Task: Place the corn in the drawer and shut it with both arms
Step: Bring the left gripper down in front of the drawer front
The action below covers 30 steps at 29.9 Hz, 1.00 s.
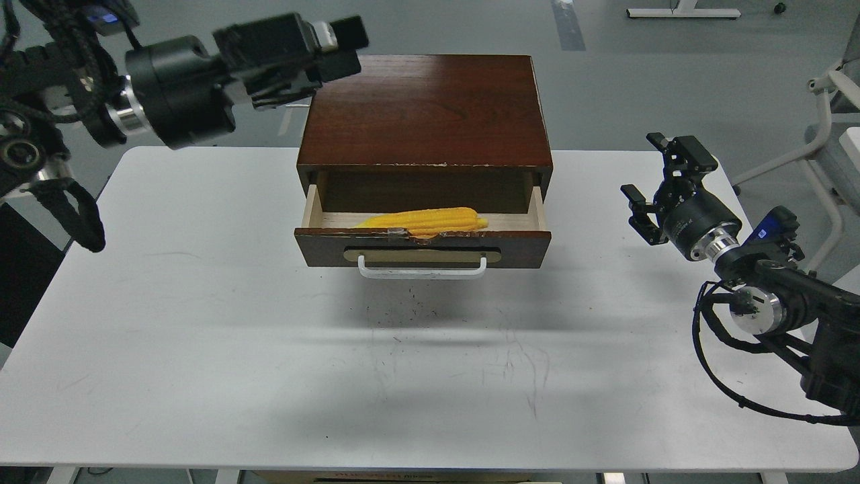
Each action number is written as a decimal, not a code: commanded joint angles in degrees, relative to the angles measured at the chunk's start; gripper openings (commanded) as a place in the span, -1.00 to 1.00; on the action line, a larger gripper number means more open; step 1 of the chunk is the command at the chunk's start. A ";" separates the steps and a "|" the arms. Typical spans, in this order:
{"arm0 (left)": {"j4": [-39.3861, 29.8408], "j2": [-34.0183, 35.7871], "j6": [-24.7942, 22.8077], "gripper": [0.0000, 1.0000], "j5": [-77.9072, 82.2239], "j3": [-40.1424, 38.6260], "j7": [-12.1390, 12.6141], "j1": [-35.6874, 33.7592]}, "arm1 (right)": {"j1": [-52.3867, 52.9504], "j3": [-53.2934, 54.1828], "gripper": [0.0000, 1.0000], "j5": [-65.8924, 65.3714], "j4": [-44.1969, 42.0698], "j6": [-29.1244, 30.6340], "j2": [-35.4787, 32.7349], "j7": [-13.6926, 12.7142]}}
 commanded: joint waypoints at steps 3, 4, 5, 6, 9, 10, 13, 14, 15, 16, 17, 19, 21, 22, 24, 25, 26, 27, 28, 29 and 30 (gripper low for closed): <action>-2.83 -4.27 0.02 -1.00 12.30 1.22 0.02 4.49 | -0.21 -0.14 0.95 -0.07 0.08 -0.10 0.00 0.00; -2.83 -4.28 0.02 -1.00 12.32 1.22 0.02 4.50 | -0.21 -0.14 0.95 -0.07 0.08 -0.10 0.00 0.00; -3.35 -4.71 0.02 -1.00 14.32 1.22 0.02 5.98 | -0.29 -0.14 0.95 -0.07 0.08 -0.18 0.00 0.00; -3.71 -5.33 0.02 -1.00 16.51 1.22 0.02 7.39 | -0.29 -0.05 0.95 -0.07 0.08 -0.18 0.00 0.00; -3.98 -6.47 0.02 -1.00 20.83 1.22 0.02 10.29 | -0.56 0.21 0.95 -0.07 0.00 -0.18 0.00 0.00; -3.98 -6.47 0.02 -1.00 20.84 1.22 0.02 10.30 | -0.56 0.21 0.95 -0.07 -0.01 -0.18 0.00 0.00; -4.67 -6.91 0.02 -1.00 21.90 1.66 0.02 12.59 | -0.56 0.30 0.95 -0.07 0.08 -0.18 0.00 0.00; -5.55 -7.00 0.02 -1.00 21.98 1.92 0.02 13.20 | -0.56 0.39 0.95 -0.07 0.08 -0.18 0.00 0.00; -6.25 -7.00 0.02 -1.00 22.68 2.10 0.02 13.90 | -0.56 0.39 0.95 -0.07 0.08 -0.27 0.00 0.00; -6.52 -7.00 0.02 -1.00 23.30 2.36 0.02 14.26 | -0.56 0.39 0.95 -0.07 0.08 -0.27 0.00 0.00; -6.70 -7.09 0.02 -1.00 24.17 2.54 0.02 14.69 | -0.56 0.39 0.95 -0.07 0.00 -0.27 0.00 0.00; -7.14 -7.26 0.02 -1.00 27.07 2.81 0.02 15.66 | -0.56 0.39 0.95 -0.07 -0.01 -0.36 0.00 0.00; -7.23 -8.49 0.02 -1.00 29.71 2.81 0.02 16.54 | -0.56 0.48 0.95 -0.07 -0.01 -0.45 0.00 0.00; -7.23 -8.67 0.02 -1.00 29.81 2.81 0.02 16.72 | -0.56 0.56 0.95 -0.07 -0.01 -0.45 0.00 0.00; -7.23 -8.93 0.02 -1.00 29.81 2.89 0.02 16.98 | -0.56 0.56 0.95 -0.07 -0.01 -0.45 -0.09 0.00; -7.23 -8.93 0.02 -1.00 29.81 2.89 0.02 17.07 | -0.56 0.56 0.95 -0.07 -0.01 -0.45 -0.09 0.00; -7.23 -8.93 0.02 -1.00 29.81 2.89 0.02 17.51 | -0.56 0.56 0.95 -0.07 0.08 -0.45 -0.35 0.00; -7.31 -8.93 0.02 -1.00 29.81 2.89 0.02 17.68 | -0.56 0.56 0.95 -0.07 0.08 -0.45 -0.44 0.00; -7.40 -8.93 0.02 -1.00 29.81 2.89 0.02 17.95 | -0.56 0.65 0.95 -0.07 0.17 -0.45 -0.70 0.00; -7.40 -8.85 0.02 -1.00 29.81 2.89 0.02 18.04 | -0.56 0.65 0.95 -0.07 0.17 -0.36 -0.88 0.00; -7.49 -8.85 0.02 -1.00 29.81 2.89 0.02 18.13 | -0.56 0.65 0.95 -0.07 0.26 -0.36 -1.06 0.00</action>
